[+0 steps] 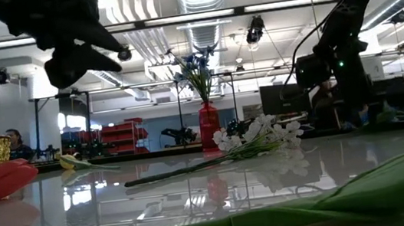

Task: Sort flowers into vase by color
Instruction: Put the blue flowers into the red flower vase

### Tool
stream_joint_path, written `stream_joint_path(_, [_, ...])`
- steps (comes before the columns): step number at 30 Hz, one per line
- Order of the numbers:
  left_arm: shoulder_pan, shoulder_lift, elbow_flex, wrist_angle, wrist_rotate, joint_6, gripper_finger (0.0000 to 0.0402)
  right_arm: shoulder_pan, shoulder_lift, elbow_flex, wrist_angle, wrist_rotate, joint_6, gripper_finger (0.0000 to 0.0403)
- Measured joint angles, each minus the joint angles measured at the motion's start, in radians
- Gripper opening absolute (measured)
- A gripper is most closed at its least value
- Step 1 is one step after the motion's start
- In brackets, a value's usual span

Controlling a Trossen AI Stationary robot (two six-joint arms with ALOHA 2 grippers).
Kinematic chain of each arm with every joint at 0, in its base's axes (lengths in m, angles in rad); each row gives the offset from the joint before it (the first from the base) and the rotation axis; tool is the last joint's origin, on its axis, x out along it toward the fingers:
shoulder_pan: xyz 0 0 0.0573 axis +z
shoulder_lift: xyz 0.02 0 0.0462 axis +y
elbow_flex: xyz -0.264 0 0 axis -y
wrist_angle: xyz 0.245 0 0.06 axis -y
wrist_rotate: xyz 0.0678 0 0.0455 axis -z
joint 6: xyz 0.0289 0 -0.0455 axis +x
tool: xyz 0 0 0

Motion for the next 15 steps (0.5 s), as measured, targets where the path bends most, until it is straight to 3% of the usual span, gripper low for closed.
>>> stream_joint_path(3, [0.000, -0.016, 0.014, -0.048, 0.015, -0.015, 0.0141, 0.032, -0.059, -0.002, 0.007, 0.036, -0.006, 0.0021])
stream_joint_path(10, [0.002, -0.100, 0.025, -0.072, 0.016, 0.108, 0.0141, 0.180, -0.225, -0.001, 0.199, 0.179, -0.185, 0.0020])
stream_joint_path(15, [0.004, -0.196, 0.030, -0.198, 0.012, 0.178, 0.0141, 0.251, -0.322, -0.032, 0.668, 0.155, -0.636, 0.0019])
